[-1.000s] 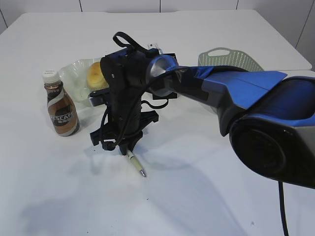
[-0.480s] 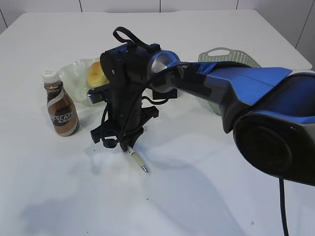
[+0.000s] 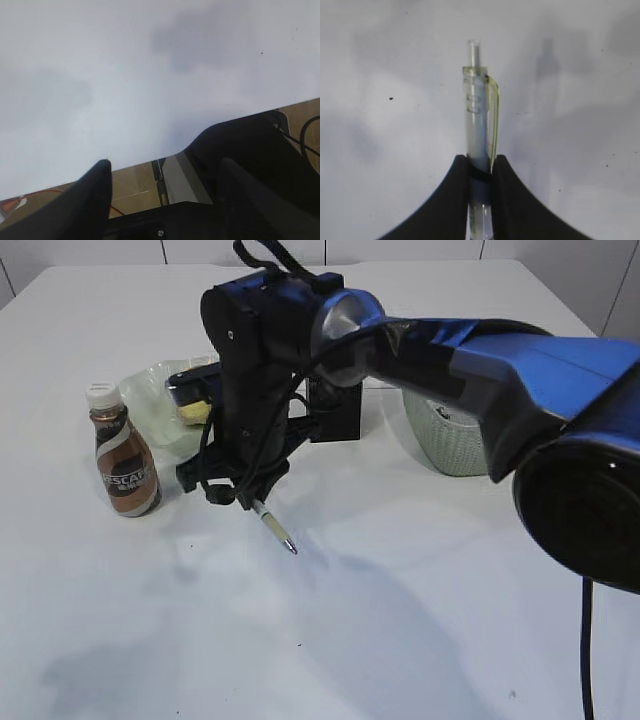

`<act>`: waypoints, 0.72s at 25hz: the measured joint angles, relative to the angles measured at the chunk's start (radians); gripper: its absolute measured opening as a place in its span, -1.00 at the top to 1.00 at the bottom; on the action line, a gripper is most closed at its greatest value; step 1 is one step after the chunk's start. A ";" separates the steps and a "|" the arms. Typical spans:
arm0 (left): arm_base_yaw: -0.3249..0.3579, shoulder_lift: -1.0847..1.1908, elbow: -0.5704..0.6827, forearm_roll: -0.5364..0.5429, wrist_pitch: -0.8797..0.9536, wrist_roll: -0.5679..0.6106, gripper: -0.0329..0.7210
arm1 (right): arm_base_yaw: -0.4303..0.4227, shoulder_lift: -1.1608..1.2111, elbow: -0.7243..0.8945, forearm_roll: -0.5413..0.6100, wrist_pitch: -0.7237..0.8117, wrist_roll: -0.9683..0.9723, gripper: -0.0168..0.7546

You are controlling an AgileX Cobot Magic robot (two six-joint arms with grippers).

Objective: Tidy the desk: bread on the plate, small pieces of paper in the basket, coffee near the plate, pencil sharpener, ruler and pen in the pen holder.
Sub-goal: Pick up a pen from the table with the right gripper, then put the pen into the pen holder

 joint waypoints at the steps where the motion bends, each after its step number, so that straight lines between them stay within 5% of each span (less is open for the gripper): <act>1: 0.000 0.000 0.000 0.000 0.000 0.000 -0.32 | 0.000 -0.010 0.000 -0.010 0.002 -0.002 0.72; 18: 0.000 0.000 0.000 0.000 0.000 0.000 -0.32 | 0.000 -0.206 0.000 -0.139 0.015 -0.006 0.72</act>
